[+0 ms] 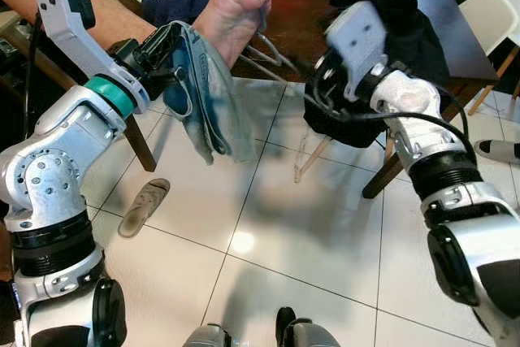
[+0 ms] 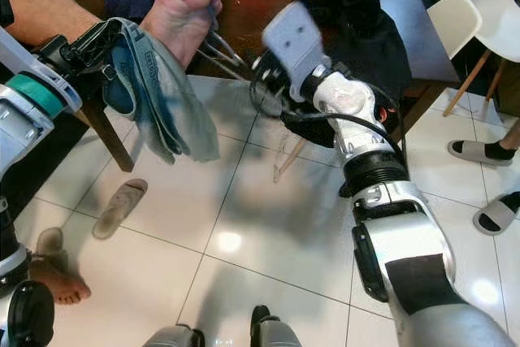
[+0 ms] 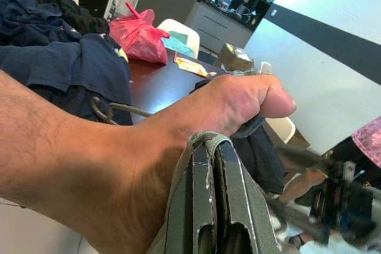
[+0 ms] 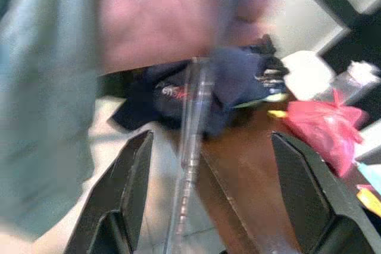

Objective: Hang hanger

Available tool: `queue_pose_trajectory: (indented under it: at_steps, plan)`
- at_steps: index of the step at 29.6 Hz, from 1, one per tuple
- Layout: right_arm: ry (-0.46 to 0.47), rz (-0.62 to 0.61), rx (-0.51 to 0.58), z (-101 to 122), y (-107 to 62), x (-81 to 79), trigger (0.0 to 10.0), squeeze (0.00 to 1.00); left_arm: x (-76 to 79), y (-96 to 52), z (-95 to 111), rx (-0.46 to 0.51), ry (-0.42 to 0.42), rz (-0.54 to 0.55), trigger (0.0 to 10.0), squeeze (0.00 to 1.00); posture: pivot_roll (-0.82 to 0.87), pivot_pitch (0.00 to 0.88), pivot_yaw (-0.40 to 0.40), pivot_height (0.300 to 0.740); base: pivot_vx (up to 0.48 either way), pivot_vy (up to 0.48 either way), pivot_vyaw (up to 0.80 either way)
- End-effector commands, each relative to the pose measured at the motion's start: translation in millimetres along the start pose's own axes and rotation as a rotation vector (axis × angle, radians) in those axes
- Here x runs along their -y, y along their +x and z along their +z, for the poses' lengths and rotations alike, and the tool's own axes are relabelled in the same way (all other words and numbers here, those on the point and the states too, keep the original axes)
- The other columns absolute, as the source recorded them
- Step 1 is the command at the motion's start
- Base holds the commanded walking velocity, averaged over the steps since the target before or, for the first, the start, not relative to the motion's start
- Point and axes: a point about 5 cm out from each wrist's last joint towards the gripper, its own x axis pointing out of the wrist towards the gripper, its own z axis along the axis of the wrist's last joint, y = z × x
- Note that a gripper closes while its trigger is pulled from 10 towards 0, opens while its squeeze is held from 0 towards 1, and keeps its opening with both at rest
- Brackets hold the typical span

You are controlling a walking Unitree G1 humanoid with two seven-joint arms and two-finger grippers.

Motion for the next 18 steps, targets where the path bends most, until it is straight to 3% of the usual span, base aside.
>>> queue_pose_trajectory:
  at_steps: [1, 5, 11, 13, 15, 18]
  plan:
    - [-0.038, 0.101, -0.018, 8, 9.6, -5.8, 10.0, 0.0, -1.2, -2.7, 1, 0.013, 0.009, 0.004, 10.0, 0.0, 0.22, 0.019, 0.028, 0.74, 0.0, 0.0, 0.0]
    - [0.026, 0.157, -0.036, 12, 24.0, -16.5, 10.0, 0.0, -0.7, -2.6, 2, 0.02, 0.01, 0.003, 10.0, 0.0, 0.22, 0.017, 0.024, 0.74, 0.0, 0.0, 0.0]
    - [0.065, 0.148, -0.036, 13, 29.2, -18.6, 10.0, 0.0, -0.9, -3.2, 2, 0.021, 0.01, 0.005, 10.0, 0.0, 0.22, 0.018, 0.025, 0.74, 0.0, 0.0, 0.0]
    - [0.125, 0.051, -0.06, 19, 40.9, -14.2, 10.0, 0.0, -1.8, -3.8, 2, 0.021, 0.012, 0.009, 10.0, 0.0, 0.22, 0.018, 0.024, 0.74, 0.0, 0.0, 0.0]
    - [0.125, 0.051, -0.06, 19, 40.9, -14.2, 10.0, 0.0, -1.8, -3.8, 2, 0.021, 0.012, 0.009, 10.0, 0.0, 0.22, 0.018, 0.024, 0.74, 0.0, 0.0, 0.0]
    - [0.182, -0.084, -0.082, 20, 43.5, -2.2, 10.0, 0.0, -1.5, -3.3, 1, 0.021, 0.011, 0.009, 10.0, 0.0, 0.22, 0.018, 0.028, 0.74, 0.0, 0.0, 0.0]
